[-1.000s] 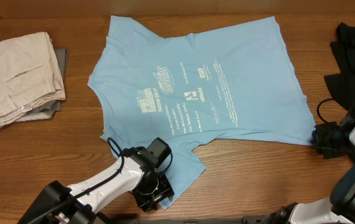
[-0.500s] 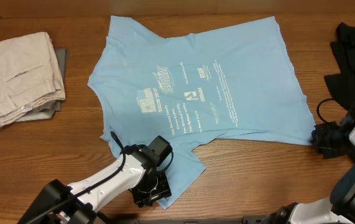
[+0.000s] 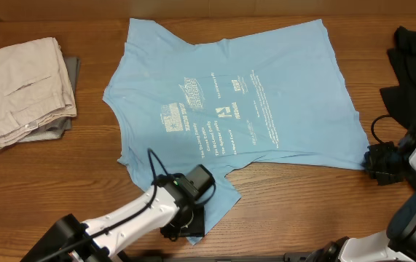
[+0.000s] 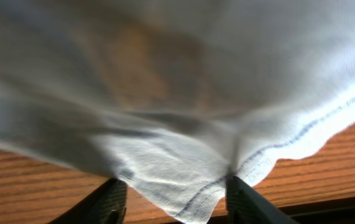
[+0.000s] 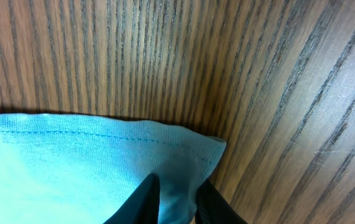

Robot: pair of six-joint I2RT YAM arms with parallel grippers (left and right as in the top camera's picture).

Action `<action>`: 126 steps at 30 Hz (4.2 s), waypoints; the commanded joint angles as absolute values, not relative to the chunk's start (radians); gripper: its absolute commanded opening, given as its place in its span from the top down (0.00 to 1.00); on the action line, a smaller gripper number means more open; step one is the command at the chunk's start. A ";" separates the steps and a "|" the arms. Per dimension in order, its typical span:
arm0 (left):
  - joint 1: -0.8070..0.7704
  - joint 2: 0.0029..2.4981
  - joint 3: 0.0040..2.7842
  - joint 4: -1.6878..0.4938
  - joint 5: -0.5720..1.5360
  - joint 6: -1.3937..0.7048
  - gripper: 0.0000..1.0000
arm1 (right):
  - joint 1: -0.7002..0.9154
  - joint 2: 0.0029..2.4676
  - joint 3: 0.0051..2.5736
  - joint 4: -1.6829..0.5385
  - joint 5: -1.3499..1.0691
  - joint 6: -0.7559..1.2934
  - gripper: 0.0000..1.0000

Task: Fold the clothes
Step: 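Grasp the lower-left hem corner with the left gripper and lift it, then fold the bottom hem upward toward the collar with both grippers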

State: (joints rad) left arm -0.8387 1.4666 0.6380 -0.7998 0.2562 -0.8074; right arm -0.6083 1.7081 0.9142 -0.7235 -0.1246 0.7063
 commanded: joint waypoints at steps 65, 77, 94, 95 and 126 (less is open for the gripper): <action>-0.764 1.213 1.039 -1.574 -0.059 -1.153 0.96 | -0.610 1.495 1.235 -1.193 -0.023 0.713 0.96; -0.763 1.110 1.039 -1.684 -0.062 -1.221 0.96 | -0.611 1.378 1.237 -1.259 -0.002 0.726 0.96; -0.375 1.121 1.093 -1.394 -0.047 -0.822 0.96 | -0.492 1.390 1.259 -1.169 -0.023 0.701 0.96; -0.341 1.129 1.111 -1.393 -0.040 -0.791 0.96 | -0.483 1.398 1.259 -1.167 -0.023 0.706 0.96; -0.212 1.527 1.520 -1.266 -0.237 -0.607 0.96 | -0.352 1.679 1.438 -1.017 -0.028 0.707 0.96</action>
